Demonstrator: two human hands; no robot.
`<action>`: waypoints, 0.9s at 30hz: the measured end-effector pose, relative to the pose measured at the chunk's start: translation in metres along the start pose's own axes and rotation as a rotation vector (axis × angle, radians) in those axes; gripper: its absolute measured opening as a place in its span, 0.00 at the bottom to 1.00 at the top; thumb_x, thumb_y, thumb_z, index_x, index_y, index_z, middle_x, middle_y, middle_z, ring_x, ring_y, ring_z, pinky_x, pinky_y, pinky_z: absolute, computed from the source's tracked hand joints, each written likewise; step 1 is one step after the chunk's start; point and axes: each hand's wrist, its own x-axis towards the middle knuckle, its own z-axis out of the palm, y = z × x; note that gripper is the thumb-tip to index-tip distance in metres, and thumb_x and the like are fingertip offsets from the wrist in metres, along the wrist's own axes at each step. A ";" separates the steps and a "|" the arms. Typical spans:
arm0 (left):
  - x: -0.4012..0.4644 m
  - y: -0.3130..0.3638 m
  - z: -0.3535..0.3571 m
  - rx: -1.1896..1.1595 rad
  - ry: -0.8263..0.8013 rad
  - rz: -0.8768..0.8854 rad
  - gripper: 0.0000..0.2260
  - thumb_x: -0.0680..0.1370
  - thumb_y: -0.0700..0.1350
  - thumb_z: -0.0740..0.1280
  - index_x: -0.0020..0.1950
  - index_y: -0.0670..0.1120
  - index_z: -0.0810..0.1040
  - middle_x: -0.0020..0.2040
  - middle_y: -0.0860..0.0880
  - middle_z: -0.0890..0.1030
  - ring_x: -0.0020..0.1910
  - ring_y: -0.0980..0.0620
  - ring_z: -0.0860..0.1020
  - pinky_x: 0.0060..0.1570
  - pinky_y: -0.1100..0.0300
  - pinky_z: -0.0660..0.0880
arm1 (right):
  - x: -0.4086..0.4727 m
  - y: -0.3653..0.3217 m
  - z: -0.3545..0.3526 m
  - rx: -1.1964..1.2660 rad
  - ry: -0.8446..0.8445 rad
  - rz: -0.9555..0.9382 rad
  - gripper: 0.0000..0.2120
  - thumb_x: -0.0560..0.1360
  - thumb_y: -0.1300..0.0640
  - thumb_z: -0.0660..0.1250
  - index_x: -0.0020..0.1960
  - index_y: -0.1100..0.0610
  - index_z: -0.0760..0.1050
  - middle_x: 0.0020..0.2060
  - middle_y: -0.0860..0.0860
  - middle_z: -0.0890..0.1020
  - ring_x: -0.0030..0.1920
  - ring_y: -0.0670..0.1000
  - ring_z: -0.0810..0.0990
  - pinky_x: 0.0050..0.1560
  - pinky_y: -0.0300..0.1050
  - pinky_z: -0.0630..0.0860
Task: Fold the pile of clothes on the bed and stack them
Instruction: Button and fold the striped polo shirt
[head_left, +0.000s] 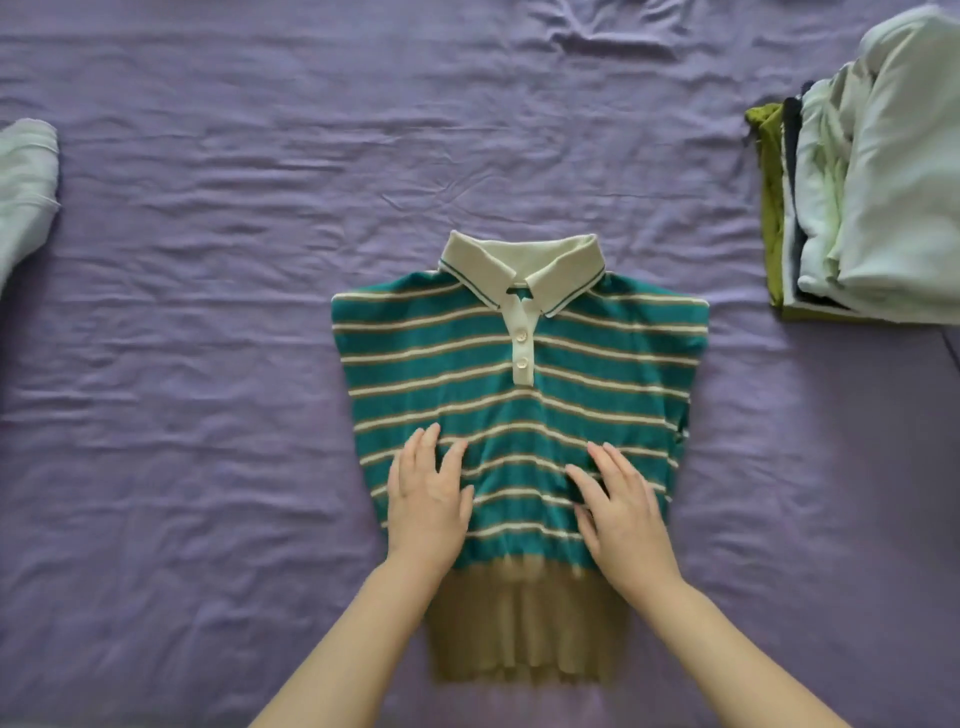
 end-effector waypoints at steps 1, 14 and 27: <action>-0.013 -0.003 0.004 0.033 -0.030 0.004 0.24 0.79 0.49 0.62 0.76 0.52 0.61 0.77 0.46 0.56 0.77 0.46 0.51 0.75 0.51 0.48 | -0.013 -0.001 0.001 -0.009 -0.013 -0.001 0.25 0.60 0.63 0.80 0.57 0.58 0.81 0.61 0.60 0.78 0.63 0.62 0.77 0.56 0.58 0.76; -0.106 -0.002 0.031 -0.091 0.129 0.020 0.12 0.67 0.43 0.77 0.47 0.46 0.81 0.45 0.45 0.78 0.46 0.42 0.76 0.43 0.50 0.75 | -0.092 -0.010 0.012 0.156 0.026 -0.018 0.12 0.63 0.60 0.79 0.43 0.54 0.81 0.48 0.54 0.79 0.49 0.59 0.79 0.47 0.52 0.75; -0.122 0.007 0.064 0.001 -0.122 0.317 0.05 0.67 0.40 0.77 0.38 0.44 0.82 0.36 0.46 0.79 0.36 0.43 0.77 0.30 0.54 0.73 | -0.105 -0.019 0.038 0.099 -0.111 -0.127 0.11 0.59 0.60 0.81 0.35 0.52 0.80 0.29 0.47 0.80 0.32 0.55 0.78 0.31 0.46 0.70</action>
